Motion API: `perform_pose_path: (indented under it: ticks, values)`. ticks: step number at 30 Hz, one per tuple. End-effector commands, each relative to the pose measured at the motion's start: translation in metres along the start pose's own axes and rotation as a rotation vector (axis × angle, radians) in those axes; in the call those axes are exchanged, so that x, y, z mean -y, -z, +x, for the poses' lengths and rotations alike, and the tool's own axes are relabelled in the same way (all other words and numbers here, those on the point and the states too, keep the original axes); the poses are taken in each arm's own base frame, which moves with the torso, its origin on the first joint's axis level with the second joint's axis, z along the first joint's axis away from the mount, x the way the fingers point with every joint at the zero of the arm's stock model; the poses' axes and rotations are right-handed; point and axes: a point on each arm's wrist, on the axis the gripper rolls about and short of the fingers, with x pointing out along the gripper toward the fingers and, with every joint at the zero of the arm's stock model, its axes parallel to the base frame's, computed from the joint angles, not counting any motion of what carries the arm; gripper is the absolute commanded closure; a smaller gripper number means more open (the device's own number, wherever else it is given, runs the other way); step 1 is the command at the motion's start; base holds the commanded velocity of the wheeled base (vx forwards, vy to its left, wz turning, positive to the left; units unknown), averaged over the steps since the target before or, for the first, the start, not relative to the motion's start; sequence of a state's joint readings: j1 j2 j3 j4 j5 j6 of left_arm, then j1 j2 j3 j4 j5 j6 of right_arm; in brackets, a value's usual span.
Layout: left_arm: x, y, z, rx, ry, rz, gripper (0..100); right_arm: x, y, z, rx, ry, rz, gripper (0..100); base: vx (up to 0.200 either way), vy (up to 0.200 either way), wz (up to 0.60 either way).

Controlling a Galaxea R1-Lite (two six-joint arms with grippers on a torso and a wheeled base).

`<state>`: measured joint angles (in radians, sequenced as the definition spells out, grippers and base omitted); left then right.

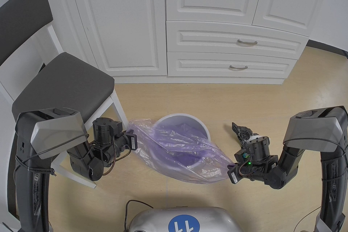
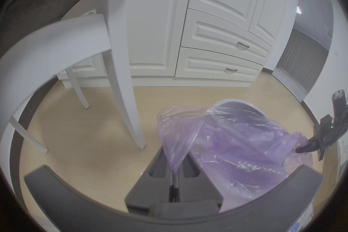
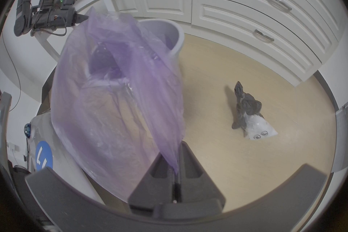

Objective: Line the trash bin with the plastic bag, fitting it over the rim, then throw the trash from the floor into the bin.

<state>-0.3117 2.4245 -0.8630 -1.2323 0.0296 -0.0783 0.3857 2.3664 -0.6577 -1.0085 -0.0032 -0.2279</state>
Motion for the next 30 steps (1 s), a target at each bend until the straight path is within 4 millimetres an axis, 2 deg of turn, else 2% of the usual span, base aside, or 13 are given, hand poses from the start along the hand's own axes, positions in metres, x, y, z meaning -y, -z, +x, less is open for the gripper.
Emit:
perform_pose_path:
  ticks: [1, 6, 13, 14, 19, 26, 30]
  values:
    - [0.006, 0.015, 0.005, -0.037, 0.011, 0.001, 100, -0.016, 0.017, 0.013, -0.018, -0.029, -0.022, 100, 0.000, 0.000, 0.00]
    - [0.000, 0.023, -0.007, -0.084, 0.035, 0.049, 100, -0.024, 0.025, 0.016, 0.005, -0.023, -0.039, 100, 0.000, 0.000, 0.00]
    - [-0.005, 0.005, -0.012, -0.036, 0.025, 0.052, 100, -0.024, 0.028, 0.011, -0.010, -0.025, -0.044, 100, 0.000, 0.000, 0.00]
    - [-0.005, 0.004, -0.012, -0.033, 0.025, 0.052, 100, -0.024, 0.028, 0.010, -0.008, -0.026, -0.046, 0, 0.000, 0.000, 0.00]
    - [-0.005, 0.001, -0.013, -0.027, 0.027, 0.054, 100, -0.020, 0.021, -0.006, 0.013, -0.029, -0.086, 0, 0.000, 0.000, 0.00]
    - [-0.004, 0.000, -0.013, -0.021, 0.027, 0.053, 100, -0.017, -0.007, -0.060, 0.133, -0.063, -0.113, 0, 0.000, 0.000, 0.00]
    - [-0.004, 0.000, -0.013, -0.017, 0.024, 0.053, 100, -0.016, -0.016, -0.080, 0.176, -0.063, -0.118, 0, 0.000, 0.000, 0.00]
